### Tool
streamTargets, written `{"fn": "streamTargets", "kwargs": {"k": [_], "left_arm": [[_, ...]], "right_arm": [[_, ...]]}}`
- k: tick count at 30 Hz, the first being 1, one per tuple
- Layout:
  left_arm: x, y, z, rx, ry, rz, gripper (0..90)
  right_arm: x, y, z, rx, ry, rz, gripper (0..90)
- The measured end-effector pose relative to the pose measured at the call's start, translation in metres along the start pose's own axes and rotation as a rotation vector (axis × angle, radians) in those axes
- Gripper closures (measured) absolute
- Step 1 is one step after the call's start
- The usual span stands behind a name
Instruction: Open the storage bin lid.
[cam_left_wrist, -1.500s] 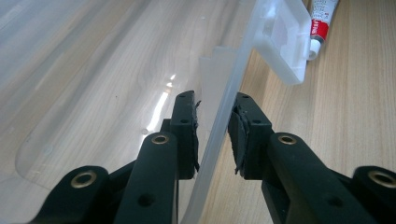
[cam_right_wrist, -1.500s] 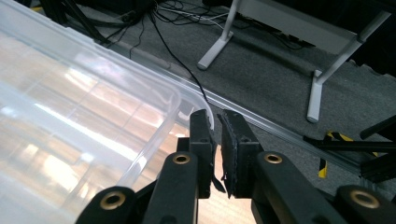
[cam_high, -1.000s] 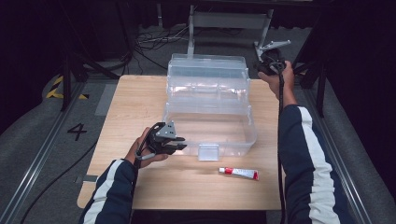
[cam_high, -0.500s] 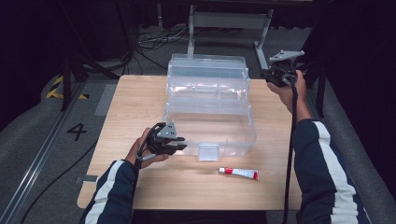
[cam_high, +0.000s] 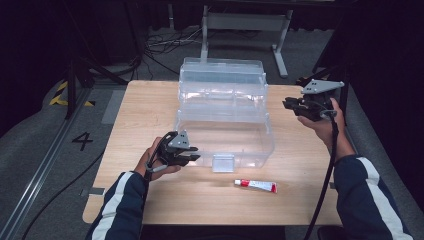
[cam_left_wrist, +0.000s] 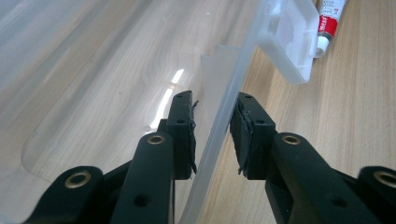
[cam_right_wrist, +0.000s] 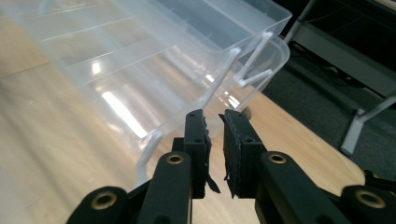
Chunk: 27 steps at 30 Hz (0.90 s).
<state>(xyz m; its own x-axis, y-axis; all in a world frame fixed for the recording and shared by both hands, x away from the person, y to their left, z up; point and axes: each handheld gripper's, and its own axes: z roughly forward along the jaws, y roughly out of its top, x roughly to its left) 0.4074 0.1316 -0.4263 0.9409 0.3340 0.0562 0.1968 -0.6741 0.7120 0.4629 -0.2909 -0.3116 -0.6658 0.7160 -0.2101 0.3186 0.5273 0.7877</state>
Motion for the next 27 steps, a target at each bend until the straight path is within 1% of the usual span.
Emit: {"fn": "streamTargets", "kwargs": {"k": [2, 3, 4, 5, 6, 11, 13, 14, 16, 18, 19, 20, 22, 23, 25, 26, 27], "left_arm": [[0.000, 0.000, 0.000, 0.000, 0.001, 0.000, 70.8], [0.000, 0.000, 0.000, 0.000, 0.001, 0.000, 70.8], [0.000, 0.000, 0.000, -0.001, 0.001, 0.000, 70.8], [0.000, 0.000, 0.000, -0.001, 0.002, -0.001, 70.6], [0.000, 0.000, 0.000, -0.001, 0.003, -0.001, 70.6], [-0.001, 0.000, 0.000, -0.006, 0.008, -0.009, 69.7], [-0.001, 0.000, 0.000, -0.004, 0.008, -0.008, 69.7], [-0.001, 0.000, 0.000, -0.004, 0.008, -0.007, 69.6], [-0.001, 0.000, 0.000, -0.004, 0.006, -0.010, 69.7], [-0.001, 0.000, 0.000, -0.005, 0.006, -0.011, 69.6], [-0.001, 0.000, 0.000, -0.005, 0.007, -0.011, 69.6], [-0.001, 0.000, 0.000, -0.005, 0.007, -0.011, 69.6], [-0.001, 0.000, 0.000, -0.002, 0.006, -0.012, 69.6], [-0.001, 0.000, 0.000, 0.000, 0.007, -0.011, 69.5], [-0.001, 0.000, 0.000, -0.002, 0.006, -0.013, 69.5], [-0.001, 0.000, 0.000, -0.010, 0.006, -0.022, 69.3], [-0.001, -0.001, 0.000, -0.014, 0.004, -0.023, 69.2]], "right_arm": [[0.005, -0.007, -0.006, -0.010, 0.008, -0.001, 78.5], [0.005, -0.007, -0.006, -0.010, 0.008, -0.001, 78.5], [0.007, -0.011, -0.009, -0.012, 0.020, 0.000, 78.1], [0.013, -0.018, -0.014, -0.015, 0.033, -0.008, 76.1], [0.013, -0.018, -0.014, -0.015, 0.033, -0.008, 76.1], [0.035, -0.038, -0.025, 0.006, 0.111, -0.032, 70.7], [0.045, -0.046, -0.027, 0.021, 0.130, -0.054, 69.2], [0.051, -0.051, -0.027, 0.025, 0.155, -0.051, 68.4], [0.061, -0.059, -0.024, 0.046, 0.176, -0.066, 66.6], [0.071, -0.066, -0.021, 0.066, 0.214, -0.068, 64.9], [0.077, -0.070, -0.019, 0.086, 0.225, -0.082, 63.9], [0.077, -0.070, -0.019, 0.086, 0.225, -0.082, 63.9], [0.087, -0.075, -0.015, 0.112, 0.246, -0.096, 62.1], [0.093, -0.078, -0.013, 0.129, 0.273, -0.107, 61.2], [0.103, -0.080, -0.008, 0.167, 0.311, -0.118, 60.6], [0.108, -0.081, -0.006, 0.185, 0.338, -0.121, 60.7], [0.112, -0.081, -0.005, 0.200, 0.355, -0.123, 60.0]]}}
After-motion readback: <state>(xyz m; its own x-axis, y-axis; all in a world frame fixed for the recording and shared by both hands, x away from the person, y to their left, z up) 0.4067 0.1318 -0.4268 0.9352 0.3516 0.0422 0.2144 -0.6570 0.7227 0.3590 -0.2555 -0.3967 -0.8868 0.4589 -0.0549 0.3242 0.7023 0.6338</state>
